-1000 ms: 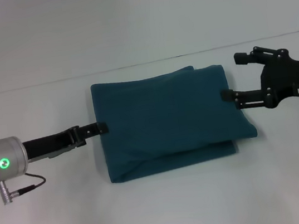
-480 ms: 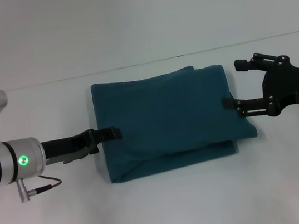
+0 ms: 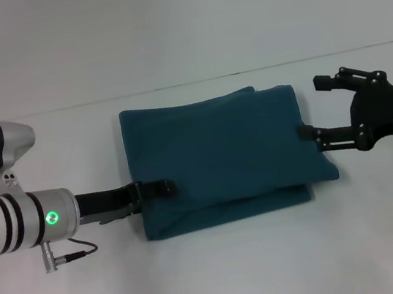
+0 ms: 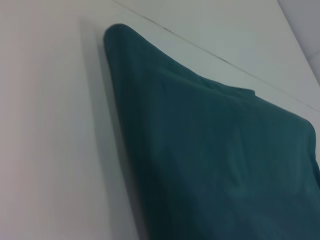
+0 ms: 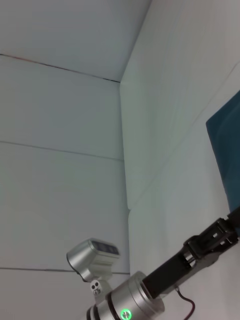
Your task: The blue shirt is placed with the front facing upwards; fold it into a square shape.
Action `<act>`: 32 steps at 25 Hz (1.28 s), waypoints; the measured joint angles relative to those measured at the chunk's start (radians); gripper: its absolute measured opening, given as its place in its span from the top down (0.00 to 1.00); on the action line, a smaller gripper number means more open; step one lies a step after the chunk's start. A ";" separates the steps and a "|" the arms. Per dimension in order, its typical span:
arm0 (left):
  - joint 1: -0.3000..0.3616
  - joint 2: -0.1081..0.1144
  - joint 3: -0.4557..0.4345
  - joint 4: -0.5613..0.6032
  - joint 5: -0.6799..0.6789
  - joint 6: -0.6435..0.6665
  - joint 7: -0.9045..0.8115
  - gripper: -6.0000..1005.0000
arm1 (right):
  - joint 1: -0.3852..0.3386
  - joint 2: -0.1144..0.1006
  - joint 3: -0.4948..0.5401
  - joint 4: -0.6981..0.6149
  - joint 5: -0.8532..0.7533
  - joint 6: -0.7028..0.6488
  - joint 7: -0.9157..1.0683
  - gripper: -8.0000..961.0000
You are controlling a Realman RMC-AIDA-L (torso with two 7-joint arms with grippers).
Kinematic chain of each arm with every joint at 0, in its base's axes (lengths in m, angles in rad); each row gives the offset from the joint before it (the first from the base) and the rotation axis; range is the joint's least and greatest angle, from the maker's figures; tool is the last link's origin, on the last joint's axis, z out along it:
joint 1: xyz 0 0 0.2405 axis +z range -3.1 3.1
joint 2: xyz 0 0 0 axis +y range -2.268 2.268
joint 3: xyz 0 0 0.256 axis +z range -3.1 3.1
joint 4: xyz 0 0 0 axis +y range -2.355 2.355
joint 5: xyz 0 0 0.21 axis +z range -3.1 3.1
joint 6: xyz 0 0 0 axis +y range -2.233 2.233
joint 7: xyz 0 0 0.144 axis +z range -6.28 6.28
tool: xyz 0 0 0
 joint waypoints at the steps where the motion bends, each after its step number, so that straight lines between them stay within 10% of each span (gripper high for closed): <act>1: -0.001 -0.001 0.002 0.000 0.000 0.000 0.000 0.12 | 0.000 0.001 0.004 0.000 0.000 0.000 -0.002 0.02; 13: 0.006 -0.004 0.007 0.009 0.000 0.003 0.015 0.27 | 0.000 0.006 0.032 0.003 0.001 -0.001 -0.006 0.02; 32: 0.039 -0.017 0.000 0.022 -0.012 0.012 0.088 0.88 | 0.000 0.009 0.046 0.010 0.005 0.007 -0.006 0.02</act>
